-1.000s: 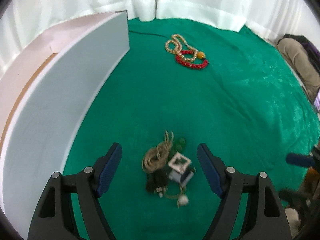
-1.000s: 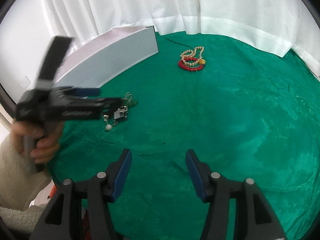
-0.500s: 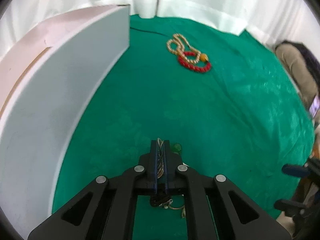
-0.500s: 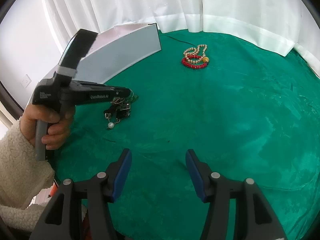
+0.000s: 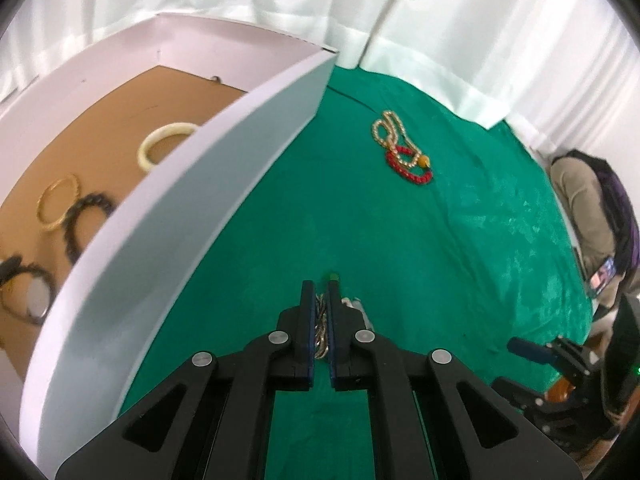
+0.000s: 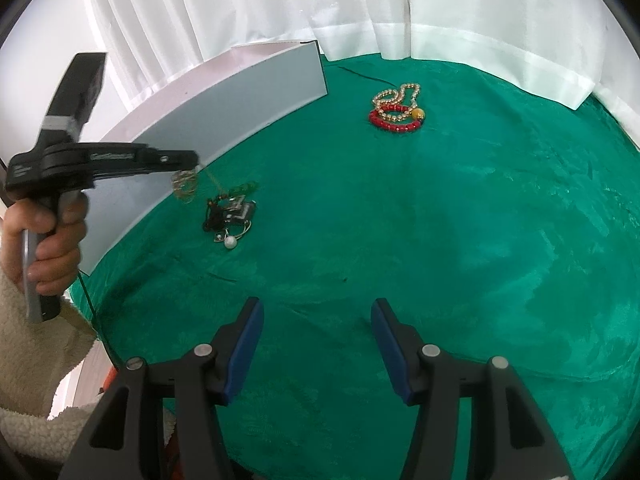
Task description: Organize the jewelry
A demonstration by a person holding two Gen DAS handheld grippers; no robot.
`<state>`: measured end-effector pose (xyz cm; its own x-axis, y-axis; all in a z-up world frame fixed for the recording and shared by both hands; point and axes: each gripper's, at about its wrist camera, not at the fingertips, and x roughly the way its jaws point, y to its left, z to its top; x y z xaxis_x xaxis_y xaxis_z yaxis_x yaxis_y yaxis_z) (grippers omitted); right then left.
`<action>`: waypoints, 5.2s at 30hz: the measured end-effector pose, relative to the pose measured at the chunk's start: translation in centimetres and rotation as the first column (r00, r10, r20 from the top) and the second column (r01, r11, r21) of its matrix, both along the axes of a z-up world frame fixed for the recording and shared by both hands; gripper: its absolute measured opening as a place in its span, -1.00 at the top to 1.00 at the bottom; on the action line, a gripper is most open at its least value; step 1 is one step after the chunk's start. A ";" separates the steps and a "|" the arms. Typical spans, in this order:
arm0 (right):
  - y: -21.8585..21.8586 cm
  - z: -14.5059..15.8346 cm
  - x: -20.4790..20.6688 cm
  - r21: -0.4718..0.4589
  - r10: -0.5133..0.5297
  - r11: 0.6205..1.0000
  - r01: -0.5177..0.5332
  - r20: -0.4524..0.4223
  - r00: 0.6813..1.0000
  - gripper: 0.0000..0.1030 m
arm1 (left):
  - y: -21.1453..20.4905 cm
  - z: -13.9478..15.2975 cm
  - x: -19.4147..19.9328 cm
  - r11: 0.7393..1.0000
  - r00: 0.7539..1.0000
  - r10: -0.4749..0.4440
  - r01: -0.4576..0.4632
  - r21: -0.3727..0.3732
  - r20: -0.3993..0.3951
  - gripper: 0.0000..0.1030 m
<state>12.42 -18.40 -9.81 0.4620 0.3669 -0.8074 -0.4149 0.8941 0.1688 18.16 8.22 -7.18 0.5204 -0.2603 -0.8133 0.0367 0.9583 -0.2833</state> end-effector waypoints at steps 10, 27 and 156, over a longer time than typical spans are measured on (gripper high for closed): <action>3.1 -0.1 0.5 -0.023 0.079 0.997 -0.079 0.013 0.997 -0.11 | 2.8 0.2 -2.4 0.997 0.997 0.074 -0.074 -0.024 -0.004 0.98; 15.7 -3.2 5.3 -0.110 0.493 0.868 -0.485 0.070 0.867 0.41 | 4.1 -1.6 -7.7 0.994 0.994 0.103 -0.104 -0.027 -0.037 0.97; -2.7 4.6 4.8 0.014 0.070 0.997 -0.070 0.022 0.997 0.68 | 0.5 1.9 -5.5 1.000 1.000 0.008 -0.009 0.014 0.005 0.19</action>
<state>17.23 -21.09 -5.19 0.4515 0.4105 -0.7922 -0.4802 0.8601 0.1720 12.70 8.70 -5.26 0.5262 -0.2443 -0.8145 0.0298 0.9625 -0.2695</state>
